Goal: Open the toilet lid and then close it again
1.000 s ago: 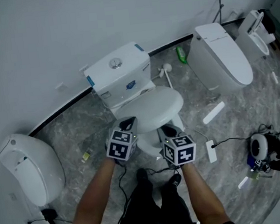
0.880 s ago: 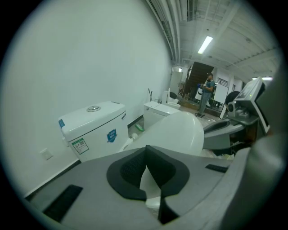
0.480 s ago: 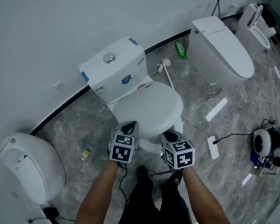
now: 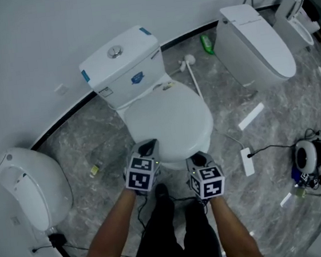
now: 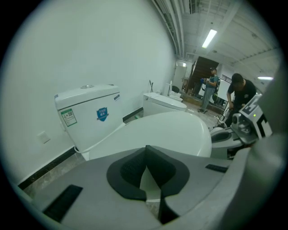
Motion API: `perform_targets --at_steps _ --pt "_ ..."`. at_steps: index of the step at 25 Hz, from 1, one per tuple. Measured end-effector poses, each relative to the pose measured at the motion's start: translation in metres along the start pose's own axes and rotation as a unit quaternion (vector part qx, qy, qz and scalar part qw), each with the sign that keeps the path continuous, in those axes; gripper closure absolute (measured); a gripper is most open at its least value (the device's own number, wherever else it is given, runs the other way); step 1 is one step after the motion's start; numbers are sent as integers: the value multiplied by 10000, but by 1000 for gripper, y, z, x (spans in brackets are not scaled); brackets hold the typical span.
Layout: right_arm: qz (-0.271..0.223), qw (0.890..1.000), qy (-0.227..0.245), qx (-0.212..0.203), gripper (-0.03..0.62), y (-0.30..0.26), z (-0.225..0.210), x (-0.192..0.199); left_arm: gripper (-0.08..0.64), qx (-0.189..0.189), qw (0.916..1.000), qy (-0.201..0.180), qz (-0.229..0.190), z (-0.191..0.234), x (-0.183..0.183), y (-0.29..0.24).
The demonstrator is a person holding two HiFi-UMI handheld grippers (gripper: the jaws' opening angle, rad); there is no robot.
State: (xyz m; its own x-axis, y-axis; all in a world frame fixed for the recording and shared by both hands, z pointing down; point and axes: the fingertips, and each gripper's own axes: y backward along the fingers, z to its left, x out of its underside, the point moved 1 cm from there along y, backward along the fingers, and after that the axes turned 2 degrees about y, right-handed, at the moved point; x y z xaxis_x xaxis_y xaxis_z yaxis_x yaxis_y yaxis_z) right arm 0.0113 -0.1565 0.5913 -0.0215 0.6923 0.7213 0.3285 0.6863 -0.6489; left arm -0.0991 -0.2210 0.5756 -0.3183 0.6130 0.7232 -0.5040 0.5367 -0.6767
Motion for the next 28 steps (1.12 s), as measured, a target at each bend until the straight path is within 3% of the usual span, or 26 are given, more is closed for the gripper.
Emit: perform_targets --at_steps 9,17,28 --pt "-128 9996 228 -59 583 -10 -20 44 555 -223 9993 266 -120 -12 42 1" --pt "105 9992 368 -74 583 -21 -39 93 555 -284 9991 274 128 -24 78 -18" --pt "10 9977 651 -192 583 -45 -57 136 555 -329 9989 302 147 -34 106 -42"
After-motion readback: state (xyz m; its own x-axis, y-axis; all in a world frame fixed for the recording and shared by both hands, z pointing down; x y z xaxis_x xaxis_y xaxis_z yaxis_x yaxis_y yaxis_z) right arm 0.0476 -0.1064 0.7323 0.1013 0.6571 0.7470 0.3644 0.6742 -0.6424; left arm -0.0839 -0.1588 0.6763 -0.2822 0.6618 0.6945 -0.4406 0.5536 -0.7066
